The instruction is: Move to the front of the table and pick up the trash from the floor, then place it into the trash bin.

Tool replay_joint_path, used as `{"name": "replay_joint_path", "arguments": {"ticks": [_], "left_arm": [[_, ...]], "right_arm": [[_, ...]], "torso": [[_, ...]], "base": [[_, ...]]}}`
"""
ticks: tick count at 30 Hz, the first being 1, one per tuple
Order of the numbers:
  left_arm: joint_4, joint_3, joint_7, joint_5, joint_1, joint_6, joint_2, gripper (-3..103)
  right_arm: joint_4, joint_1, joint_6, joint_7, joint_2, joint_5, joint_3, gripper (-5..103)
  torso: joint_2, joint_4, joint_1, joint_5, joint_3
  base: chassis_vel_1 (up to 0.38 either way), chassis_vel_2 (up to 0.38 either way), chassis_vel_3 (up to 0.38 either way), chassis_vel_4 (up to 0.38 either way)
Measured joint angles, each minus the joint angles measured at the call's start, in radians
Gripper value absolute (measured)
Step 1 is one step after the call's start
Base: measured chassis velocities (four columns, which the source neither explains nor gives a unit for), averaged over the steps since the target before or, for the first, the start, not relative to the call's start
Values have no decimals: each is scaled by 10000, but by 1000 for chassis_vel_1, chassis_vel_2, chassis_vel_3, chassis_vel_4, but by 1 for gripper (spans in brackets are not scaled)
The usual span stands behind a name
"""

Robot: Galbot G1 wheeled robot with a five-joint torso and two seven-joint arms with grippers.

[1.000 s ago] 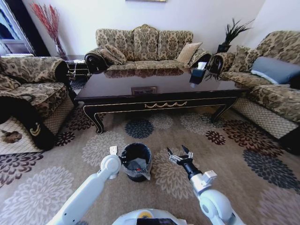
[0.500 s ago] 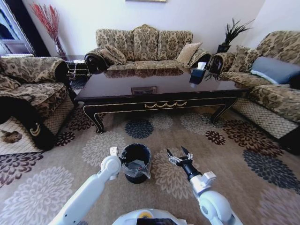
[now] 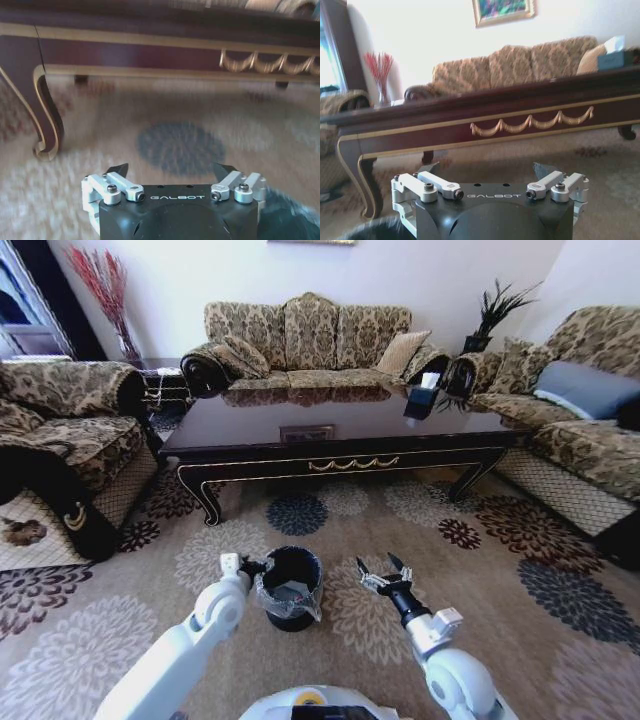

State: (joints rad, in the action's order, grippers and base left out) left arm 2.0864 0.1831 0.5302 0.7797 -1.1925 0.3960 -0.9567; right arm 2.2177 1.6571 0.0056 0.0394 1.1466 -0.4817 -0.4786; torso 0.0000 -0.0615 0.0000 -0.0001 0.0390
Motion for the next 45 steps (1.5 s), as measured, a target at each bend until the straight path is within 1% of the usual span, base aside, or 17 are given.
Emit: {"name": "replay_joint_path", "arguments": {"ticks": [1, 3, 5, 7, 8, 10, 11, 13, 15, 16, 18, 21, 22, 24, 25, 33, 45], "left_arm": [[81, 231, -162, -171, -241, -192, -25, 97], [434, 1089, -644, -655, -1239, -761, -234, 100], [720, 2067, -1354, -1709, -2561, -1544, -414, 100], [754, 2197, -1463, -1875, -2729, -1653, -435, 100], [891, 2599, -1825, -2240, -3282, -1992, -532, 100], [1157, 3151, -2245, -2504, -4045, -2379, -772, 100], [1157, 3151, -2245, -2504, -4045, -2379, -772, 100], [1327, 3462, -2508, -2823, -4551, -2667, -963, 100], [1544, 3758, -2840, -3501, -5258, -3244, -1276, 100], [1544, 3758, -2840, -3501, -5258, -3244, -1276, 100], [1666, 3831, -2947, -3861, -5594, -3554, -1552, 100], [1803, 3976, -3130, -4575, -6225, -4223, -2151, 100], [1803, 3976, -3130, -4575, -6225, -4223, -2151, 100], [1811, 4056, -3195, -4805, -6458, -4491, -2306, 100], [1817, 4215, -3300, -4904, -6736, -4738, -2437, 100], [1725, 4555, -3469, -4925, -7329, -5273, -2679, 100], [1726, 4525, -3394, -4877, -7418, -5314, -2714, 100]], "right_arm": [[-5, -18, 131, 0, 56, 10, -27, 100], [-160, -126, 672, -1, 229, 152, -138, 100], [-303, -137, 1136, -103, 289, 360, -297, 100], [-315, -135, 1183, -125, 287, 401, -316, 100], [-381, -139, 1423, -256, 261, 735, -388, 100], [-479, -206, 1644, -407, 232, 1040, -420, 100], [-479, -206, 1644, -407, 232, 1040, -420, 100], [-586, -269, 1737, -486, 232, 1276, -421, 100], [-905, -364, 1915, -532, 261, 1649, -410, 100], [-905, -364, 1915, -532, 261, 1649, -410, 100], [-1184, -429, 2044, -554, 274, 1772, -405, 100], [-1777, -566, 2324, -650, 255, 1887, -417, 100], [-1777, -566, 2324, -650, 255, 1887, -417, 100], [-1902, -592, 2392, -715, 227, 1883, -453, 100], [-1980, -610, 2474, -812, 207, 1889, -482, 100], [-2026, -698, 2567, -1073, 63, 1925, -523, 100], [-2115, -718, 2610, -1222, 20, 1941, -589, 100]], "torso": [[0, 0, 0, 0, 0], [0, 1, 0, -1, -1], [0, 5, -1, 0, 0], [0, 5, -1, -1, 0], [1, 3, 0, 0, -1], [0, 1, -1, -2, -1], [0, 1, -1, -2, -1], [0, 2, -1, 1, -1], [0, 2, 0, 1, -1], [0, 2, 0, 1, -1], [0, 1, -1, 2, 0], [0, 1, 0, 4, 0], [0, 1, 0, 4, 0], [0, 1, -1, 1, 0], [0, 1, 0, 1, 0], [0, 2, -1, 0, 0], [-1, 1, -1, 1, 0]], "base": [[0, 0, 0, 0], [0, 0, 0, 0], [0, 0, 0, 0], [0, 0, 0, 0], [0, 0, 0, 0], [0, 0, 0, 0], [0, 0, 0, 0], [0, 0, 0, 0], [0, 0, 0, 0], [0, 0, 0, 0], [0, 0, 0, 0], [0, 0, 0, 0], [0, 0, 0, 0], [0, 0, 0, 0], [0, 0, 0, 0], [0, 0, 0, 0], [0, 0, 0, 0]]}}
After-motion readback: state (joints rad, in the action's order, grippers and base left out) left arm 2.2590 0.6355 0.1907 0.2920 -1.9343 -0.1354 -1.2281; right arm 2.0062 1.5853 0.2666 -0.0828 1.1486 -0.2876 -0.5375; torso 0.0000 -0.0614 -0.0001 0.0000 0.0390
